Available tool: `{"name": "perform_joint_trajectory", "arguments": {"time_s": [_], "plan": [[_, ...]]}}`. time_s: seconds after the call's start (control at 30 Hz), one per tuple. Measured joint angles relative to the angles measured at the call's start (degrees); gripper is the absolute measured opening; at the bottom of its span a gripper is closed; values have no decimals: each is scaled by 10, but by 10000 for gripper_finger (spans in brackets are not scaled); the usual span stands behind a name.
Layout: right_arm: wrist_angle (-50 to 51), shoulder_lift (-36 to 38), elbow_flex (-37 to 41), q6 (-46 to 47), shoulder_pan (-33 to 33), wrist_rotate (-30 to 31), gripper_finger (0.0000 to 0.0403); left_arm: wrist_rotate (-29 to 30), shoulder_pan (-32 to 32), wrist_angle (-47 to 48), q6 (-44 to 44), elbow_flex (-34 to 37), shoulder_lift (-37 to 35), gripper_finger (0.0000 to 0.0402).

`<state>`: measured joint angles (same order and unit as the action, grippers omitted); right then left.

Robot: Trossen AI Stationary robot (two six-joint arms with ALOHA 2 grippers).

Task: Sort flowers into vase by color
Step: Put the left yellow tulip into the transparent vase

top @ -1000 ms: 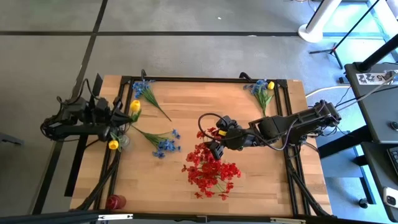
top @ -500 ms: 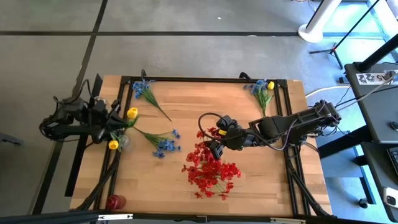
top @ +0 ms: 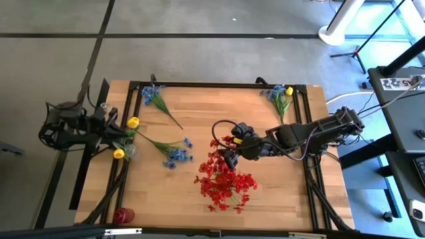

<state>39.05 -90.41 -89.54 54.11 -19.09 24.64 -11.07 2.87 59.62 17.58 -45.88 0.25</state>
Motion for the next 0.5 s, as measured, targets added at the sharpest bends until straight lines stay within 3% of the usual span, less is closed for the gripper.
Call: {"name": "perform_joint_trajectory", "arguments": {"time_s": [0.37,0.5], "plan": [[0,0,0,-3,0,14,330,1,0,87,48,-5,0,7],[0,-2,0,-4,0,14,331,1,0,93,63,-5,0,25]]}}
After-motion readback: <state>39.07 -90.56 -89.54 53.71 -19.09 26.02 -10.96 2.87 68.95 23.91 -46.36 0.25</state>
